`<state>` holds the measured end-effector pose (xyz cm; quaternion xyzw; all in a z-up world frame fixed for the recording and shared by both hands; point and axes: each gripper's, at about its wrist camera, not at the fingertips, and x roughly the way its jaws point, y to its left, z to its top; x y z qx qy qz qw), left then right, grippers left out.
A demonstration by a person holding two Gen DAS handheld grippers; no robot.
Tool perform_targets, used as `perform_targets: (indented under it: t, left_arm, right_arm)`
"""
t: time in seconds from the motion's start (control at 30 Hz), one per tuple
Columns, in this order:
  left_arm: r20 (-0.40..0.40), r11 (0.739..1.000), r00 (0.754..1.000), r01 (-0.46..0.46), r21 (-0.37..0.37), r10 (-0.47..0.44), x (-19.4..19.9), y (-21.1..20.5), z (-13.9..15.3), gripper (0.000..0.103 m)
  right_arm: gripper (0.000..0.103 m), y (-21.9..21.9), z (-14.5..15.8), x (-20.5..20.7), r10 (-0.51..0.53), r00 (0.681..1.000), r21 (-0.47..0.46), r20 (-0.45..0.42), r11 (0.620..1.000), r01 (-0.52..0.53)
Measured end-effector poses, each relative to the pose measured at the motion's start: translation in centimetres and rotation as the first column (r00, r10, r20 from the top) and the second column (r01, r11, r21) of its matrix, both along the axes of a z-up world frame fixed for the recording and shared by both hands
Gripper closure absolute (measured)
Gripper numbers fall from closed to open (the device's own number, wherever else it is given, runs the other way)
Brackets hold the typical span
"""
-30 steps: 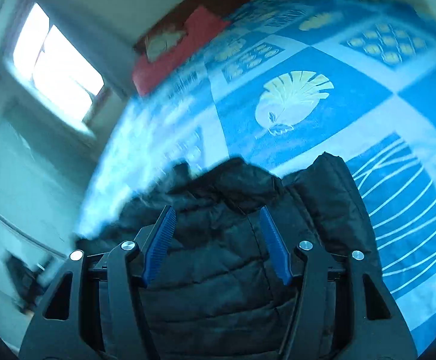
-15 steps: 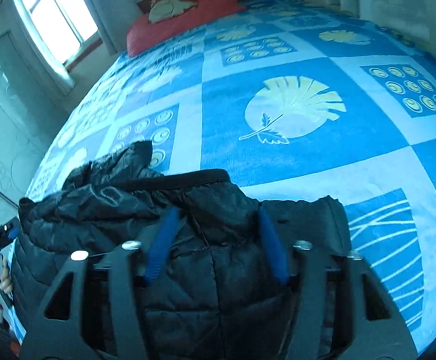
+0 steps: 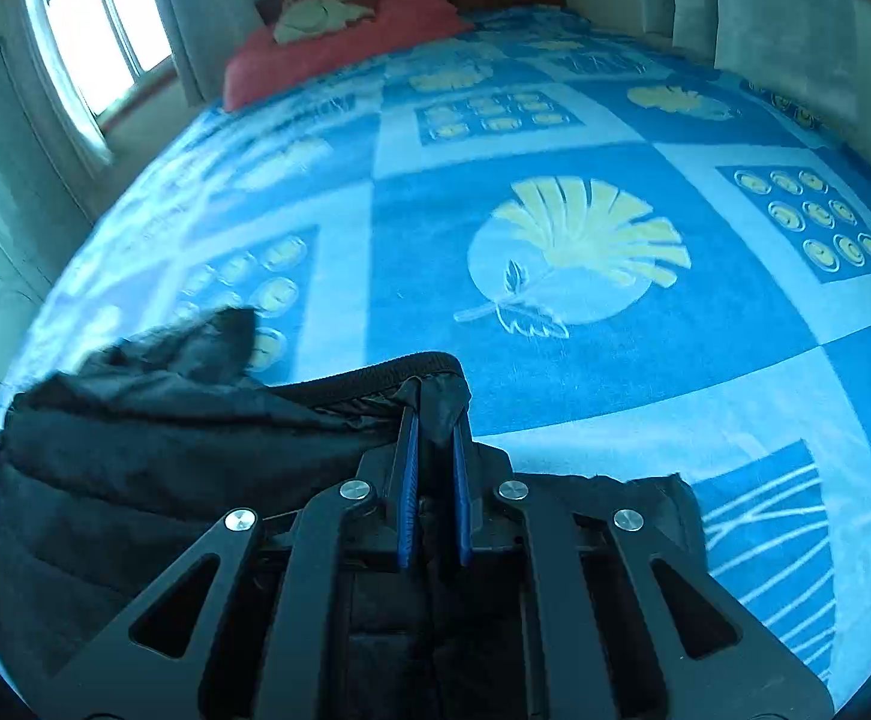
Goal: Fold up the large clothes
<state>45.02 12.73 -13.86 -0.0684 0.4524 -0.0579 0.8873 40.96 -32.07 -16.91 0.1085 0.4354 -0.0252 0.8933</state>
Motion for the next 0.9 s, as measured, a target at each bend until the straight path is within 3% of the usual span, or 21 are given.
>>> perform_targets:
  t: [0.17,0.33,0.4,0.47,0.5,0.57,0.63,0.73,0.83,0.9]
  left_arm:
    - [-0.005,0.999,1.0,-0.026,-0.047,0.026,0.9,0.8,-2.1,0.067]
    - [-0.025,0.998,1.0,-0.017,-0.057,0.016,1.1,0.8,-1.6,0.062]
    - [-0.036,0.995,0.999,-0.032,-0.092,0.029,0.9,1.5,-0.7,0.055]
    - [-0.027,0.986,0.997,-0.069,-0.15,0.066,0.0,2.7,0.7,0.042]
    - [0.004,0.973,0.994,-0.11,-0.201,0.113,-0.9,3.6,2.0,0.034]
    - [0.042,0.956,0.987,-0.142,-0.257,0.158,-2.4,4.1,3.9,0.032]
    - [0.103,0.951,0.987,-0.091,-0.296,0.127,-4.2,2.5,5.9,0.032]
    - [0.19,0.967,0.982,0.045,-0.25,0.004,-6.1,-3.2,7.2,0.032]
    - [0.18,0.972,0.979,0.13,-0.193,-0.095,-6.3,-8.3,5.9,0.032]
    - [0.14,0.974,0.984,0.135,-0.181,-0.11,-5.6,-10.3,3.9,0.032]
  right_arm:
    - [0.086,-0.8,-1.9,0.7,-0.016,1.0,0.043,-0.009,0.999,0.017]
    - [0.084,-1.0,-1.3,0.7,-0.021,1.0,0.061,-0.021,0.998,0.022]
    - [0.074,-1.2,-0.6,0.4,-0.033,0.999,0.063,-0.025,0.997,0.035]
    - [0.054,-1.3,1.2,-0.8,-0.091,0.996,0.05,0.011,0.995,0.09]
    - [0.054,-1.1,2.1,-1.5,-0.114,0.993,0.04,0.036,0.993,0.112]
    - [0.054,0.3,4.1,-2.8,-0.1,0.992,0.032,0.081,0.995,0.098]
    - [0.054,2.7,5.5,-3.9,-0.047,0.99,0.043,0.132,0.998,0.041]
    - [0.054,8.5,6.4,-4.4,0.086,0.981,0.066,0.171,0.993,-0.098]
    - [0.054,12.9,5.8,-3.5,0.167,0.973,0.042,0.161,0.983,-0.176]
    - [0.054,14.6,5.0,-2.7,0.187,0.971,0.015,0.146,0.981,-0.192]
